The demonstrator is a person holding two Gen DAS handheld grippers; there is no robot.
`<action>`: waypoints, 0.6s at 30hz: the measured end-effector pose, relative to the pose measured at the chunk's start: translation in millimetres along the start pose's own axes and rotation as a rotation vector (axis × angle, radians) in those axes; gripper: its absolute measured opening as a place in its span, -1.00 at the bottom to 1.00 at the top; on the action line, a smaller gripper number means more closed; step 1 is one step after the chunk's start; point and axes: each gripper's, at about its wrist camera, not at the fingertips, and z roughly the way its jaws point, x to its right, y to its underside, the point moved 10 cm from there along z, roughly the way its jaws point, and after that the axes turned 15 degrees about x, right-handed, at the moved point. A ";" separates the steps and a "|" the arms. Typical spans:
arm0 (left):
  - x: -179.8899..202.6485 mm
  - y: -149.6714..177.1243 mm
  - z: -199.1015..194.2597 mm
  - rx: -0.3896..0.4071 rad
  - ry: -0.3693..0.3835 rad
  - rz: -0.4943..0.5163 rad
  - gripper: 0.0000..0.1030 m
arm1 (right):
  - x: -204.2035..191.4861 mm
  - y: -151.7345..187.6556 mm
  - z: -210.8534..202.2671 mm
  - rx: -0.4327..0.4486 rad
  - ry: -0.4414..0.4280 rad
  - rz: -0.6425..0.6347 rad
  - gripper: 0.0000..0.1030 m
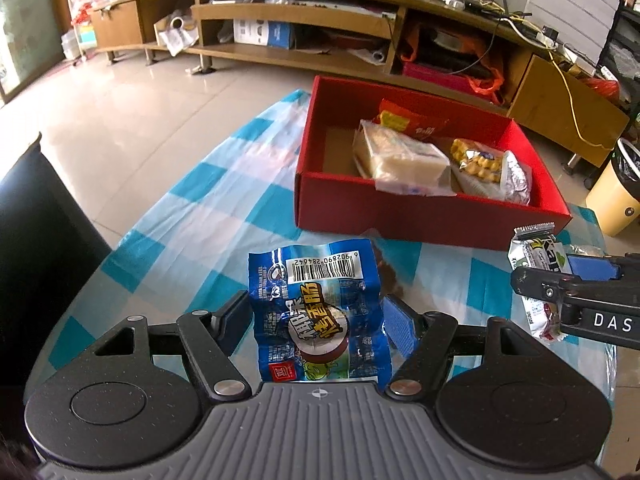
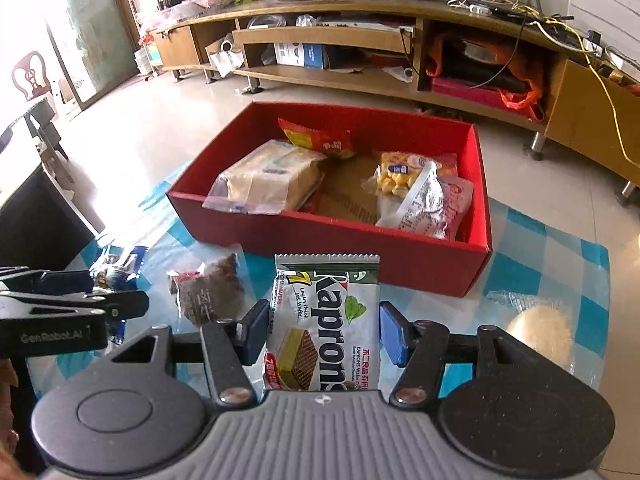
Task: Organize snacks
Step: 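Lift both packets and carry them over the red box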
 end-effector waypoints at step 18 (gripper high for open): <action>21.9 -16.7 3.6 0.035 0.019 0.030 0.49 | 7.3 -17.1 -3.4 0.042 0.004 0.008 0.12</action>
